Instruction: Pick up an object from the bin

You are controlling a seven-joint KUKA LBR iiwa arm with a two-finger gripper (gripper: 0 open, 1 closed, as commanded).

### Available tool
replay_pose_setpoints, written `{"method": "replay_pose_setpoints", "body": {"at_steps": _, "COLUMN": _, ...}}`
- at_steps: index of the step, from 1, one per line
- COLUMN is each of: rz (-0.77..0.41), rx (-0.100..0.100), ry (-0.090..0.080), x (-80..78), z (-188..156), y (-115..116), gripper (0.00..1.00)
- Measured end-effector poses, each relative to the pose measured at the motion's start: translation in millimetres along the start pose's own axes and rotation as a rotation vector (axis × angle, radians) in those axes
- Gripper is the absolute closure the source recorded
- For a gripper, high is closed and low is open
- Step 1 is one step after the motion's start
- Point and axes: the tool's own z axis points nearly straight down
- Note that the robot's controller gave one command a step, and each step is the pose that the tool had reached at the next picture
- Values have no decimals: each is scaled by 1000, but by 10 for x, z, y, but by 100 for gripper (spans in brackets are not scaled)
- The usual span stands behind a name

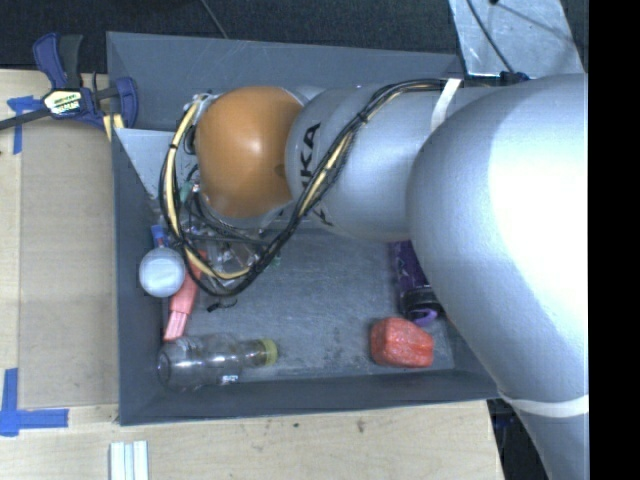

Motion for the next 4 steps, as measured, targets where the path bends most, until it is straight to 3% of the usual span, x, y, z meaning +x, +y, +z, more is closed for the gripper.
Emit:
{"method": "replay_pose_setpoints", "body": {"at_steps": 1, "rz": -208, "rx": 1, "ry": -4, "x": -103, "z": -369, "y": 49, "gripper": 0}}
{"method": "replay_pose_setpoints", "body": {"at_steps": 2, "rz": -435, "rx": 4, "ry": -15, "x": 39, "z": 83, "y": -28, "gripper": 0}}
{"method": "replay_pose_setpoints", "body": {"at_steps": 3, "rz": -683, "rx": 4, "ry": -20, "x": -237, "z": 80, "y": 23, "gripper": 100}}
{"method": "replay_pose_setpoints", "body": {"at_steps": 4, "rz": -683, "rx": 4, "ry": -19, "x": -237, "z": 80, "y": 23, "gripper": 100}}
